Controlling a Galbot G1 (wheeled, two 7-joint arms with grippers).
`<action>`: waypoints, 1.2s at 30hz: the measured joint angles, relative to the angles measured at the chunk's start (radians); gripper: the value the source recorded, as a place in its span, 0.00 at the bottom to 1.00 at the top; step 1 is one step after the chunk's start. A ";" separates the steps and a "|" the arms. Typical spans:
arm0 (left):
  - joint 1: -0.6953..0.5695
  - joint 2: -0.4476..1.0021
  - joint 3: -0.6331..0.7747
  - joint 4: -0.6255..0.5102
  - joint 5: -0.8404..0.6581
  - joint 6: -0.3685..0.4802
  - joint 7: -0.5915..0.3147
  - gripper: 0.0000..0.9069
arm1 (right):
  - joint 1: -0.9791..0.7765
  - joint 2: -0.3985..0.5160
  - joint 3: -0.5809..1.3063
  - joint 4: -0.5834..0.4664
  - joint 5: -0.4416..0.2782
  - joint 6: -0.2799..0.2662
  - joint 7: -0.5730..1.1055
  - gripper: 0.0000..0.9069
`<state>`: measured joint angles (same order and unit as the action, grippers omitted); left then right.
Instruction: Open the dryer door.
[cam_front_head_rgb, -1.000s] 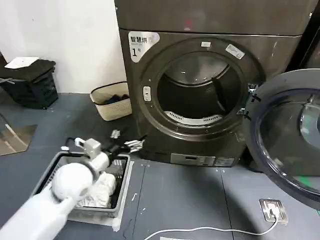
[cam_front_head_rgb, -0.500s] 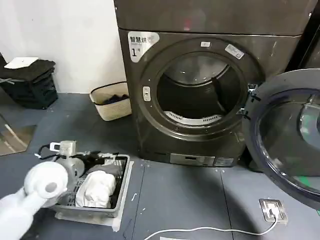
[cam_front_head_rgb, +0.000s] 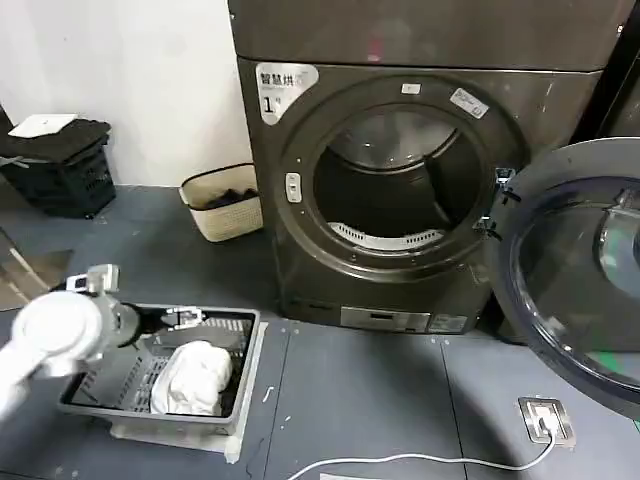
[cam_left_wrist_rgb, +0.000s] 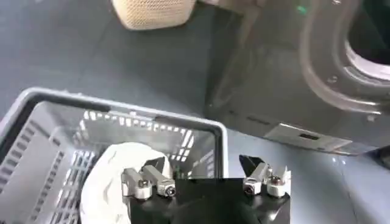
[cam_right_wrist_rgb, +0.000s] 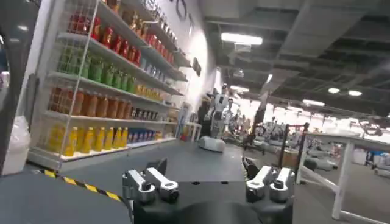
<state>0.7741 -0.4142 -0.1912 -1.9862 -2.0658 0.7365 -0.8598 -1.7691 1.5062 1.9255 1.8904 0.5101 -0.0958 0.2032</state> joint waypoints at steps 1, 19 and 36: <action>-0.010 0.004 0.002 0.011 -0.019 0.000 -0.010 1.00 | 0.000 0.000 0.000 -0.001 0.000 0.005 -0.004 1.00; -0.022 0.055 -0.026 0.129 -0.155 0.000 -0.065 1.00 | -0.002 -0.002 0.008 -0.036 0.000 0.023 -0.010 1.00; -0.013 0.067 -0.034 0.175 -0.214 0.000 -0.087 1.00 | 0.004 -0.004 0.028 -0.078 -0.001 0.046 -0.014 1.00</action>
<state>0.7610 -0.3470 -0.2254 -1.8113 -2.2800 0.7363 -0.9463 -1.7652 1.5018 1.9540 1.8124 0.5087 -0.0497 0.1896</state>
